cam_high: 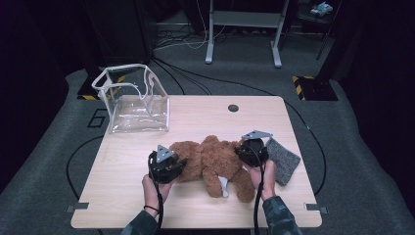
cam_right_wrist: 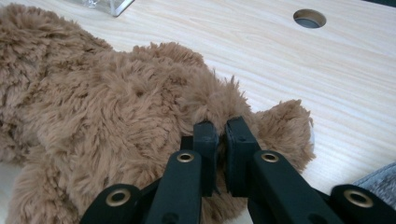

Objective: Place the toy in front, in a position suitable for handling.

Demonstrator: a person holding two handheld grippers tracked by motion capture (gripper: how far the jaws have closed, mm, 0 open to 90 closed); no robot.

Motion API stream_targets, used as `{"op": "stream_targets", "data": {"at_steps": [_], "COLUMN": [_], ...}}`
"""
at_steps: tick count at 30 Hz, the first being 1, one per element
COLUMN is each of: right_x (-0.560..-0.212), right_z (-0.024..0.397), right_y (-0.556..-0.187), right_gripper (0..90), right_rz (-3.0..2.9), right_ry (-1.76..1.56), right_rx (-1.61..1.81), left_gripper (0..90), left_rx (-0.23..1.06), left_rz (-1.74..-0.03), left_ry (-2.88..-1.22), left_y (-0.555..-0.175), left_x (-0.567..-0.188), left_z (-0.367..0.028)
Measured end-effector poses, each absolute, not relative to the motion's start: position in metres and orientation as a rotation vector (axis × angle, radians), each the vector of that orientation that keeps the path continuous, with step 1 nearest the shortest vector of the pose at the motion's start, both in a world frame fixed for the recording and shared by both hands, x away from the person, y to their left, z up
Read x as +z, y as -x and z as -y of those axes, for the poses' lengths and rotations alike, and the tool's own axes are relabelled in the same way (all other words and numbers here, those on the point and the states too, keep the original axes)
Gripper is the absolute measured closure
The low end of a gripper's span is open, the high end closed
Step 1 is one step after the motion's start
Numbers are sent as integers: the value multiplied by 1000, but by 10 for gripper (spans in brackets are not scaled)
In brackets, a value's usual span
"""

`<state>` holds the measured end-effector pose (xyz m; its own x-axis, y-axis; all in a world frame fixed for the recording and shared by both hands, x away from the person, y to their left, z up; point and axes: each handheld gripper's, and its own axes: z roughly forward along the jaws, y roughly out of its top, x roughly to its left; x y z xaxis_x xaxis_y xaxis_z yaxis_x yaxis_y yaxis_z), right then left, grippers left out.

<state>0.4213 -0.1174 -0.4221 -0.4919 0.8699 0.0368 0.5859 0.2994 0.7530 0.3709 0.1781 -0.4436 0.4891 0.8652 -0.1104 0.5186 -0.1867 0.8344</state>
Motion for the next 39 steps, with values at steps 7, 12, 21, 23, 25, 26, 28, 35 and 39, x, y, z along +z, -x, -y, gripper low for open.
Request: {"op": "stream_targets", "data": {"at_steps": [7, 12, 21, 23, 25, 26, 28, 35, 39], "right_x": [-420, -423, -422, -421, -419, -418, -418, -429, -443], "right_z": [120, 124, 131, 138, 148, 155, 164, 204, 219], "right_y": [-432, -439, -450, -448, -443, -440, -436, -425, -424], "right_gripper": [854, 854, 754, 681, 540, 474, 390, 248, 212], "right_rz": [-2154, -2127, -2147, -2146, -2159, -2153, -2136, -2088, -2072], "right_ry": [-1322, -1338, -1370, -1370, -1370, -1369, -1385, -1477, -1552], "right_rx": [1002, 1001, 1011, 1039, 1050, 1060, 1072, 963, 884], "left_gripper": [720, 720, 605, 519, 403, 364, 309, 199, 160], "left_rx": [508, 529, 549, 552, 567, 570, 568, 550, 544], "left_rz": [-1160, -1165, -1161, -1157, -1161, -1160, -1154, -1183, -1212], "left_ry": [-1852, -1872, -1874, -1873, -1856, -1852, -1841, -1835, -1867], "left_y": [-383, -391, -396, -395, -390, -388, -385, -377, -375], "left_x": [-442, -441, -440, -439, -437, -436, -435, -440, -448], "left_z": [-169, -161, -161, -163, -167, -169, -175, -197, -205]}}
